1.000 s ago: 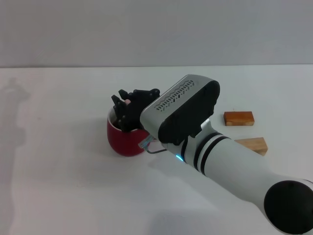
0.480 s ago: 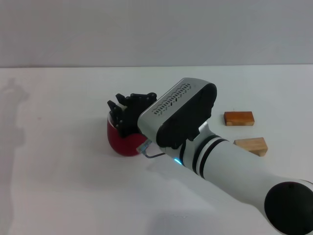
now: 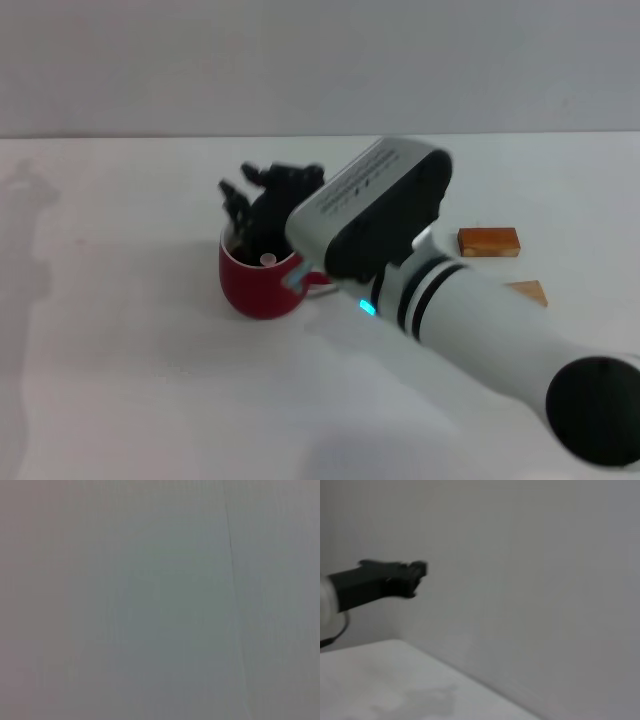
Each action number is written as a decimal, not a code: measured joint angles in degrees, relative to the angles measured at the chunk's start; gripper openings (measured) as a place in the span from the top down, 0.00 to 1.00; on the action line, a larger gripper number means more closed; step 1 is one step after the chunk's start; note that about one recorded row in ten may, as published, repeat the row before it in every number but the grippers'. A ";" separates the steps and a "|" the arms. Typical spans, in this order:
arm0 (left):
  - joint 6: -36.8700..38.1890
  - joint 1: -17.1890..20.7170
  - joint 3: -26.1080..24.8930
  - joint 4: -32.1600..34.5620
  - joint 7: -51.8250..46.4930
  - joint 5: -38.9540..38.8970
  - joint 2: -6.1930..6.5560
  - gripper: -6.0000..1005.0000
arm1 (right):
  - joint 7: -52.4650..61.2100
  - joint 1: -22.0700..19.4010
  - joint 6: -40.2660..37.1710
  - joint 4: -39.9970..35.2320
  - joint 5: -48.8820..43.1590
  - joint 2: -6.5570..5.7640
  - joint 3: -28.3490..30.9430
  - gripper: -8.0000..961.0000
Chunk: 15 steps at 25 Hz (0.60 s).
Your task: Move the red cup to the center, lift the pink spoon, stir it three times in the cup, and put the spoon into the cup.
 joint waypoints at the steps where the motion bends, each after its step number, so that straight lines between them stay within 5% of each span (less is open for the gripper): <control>1: -0.02 -0.06 0.00 0.03 0.00 0.01 0.00 0.91 | -0.02 -0.42 -0.83 0.48 -1.13 -0.08 1.42 0.74; 5: -0.15 -0.13 0.00 0.11 0.00 0.00 0.00 0.91 | -0.19 -3.23 -2.13 2.60 -4.95 -0.23 4.80 0.71; 11: -0.32 -0.16 0.01 -0.01 0.00 0.01 0.00 0.91 | -0.48 -16.55 -4.01 11.03 -15.38 -0.33 15.91 0.67; 15: -0.35 -0.18 -0.03 0.08 0.13 -0.01 0.00 0.91 | -0.90 -22.74 -6.80 13.78 -18.53 -0.45 18.13 0.64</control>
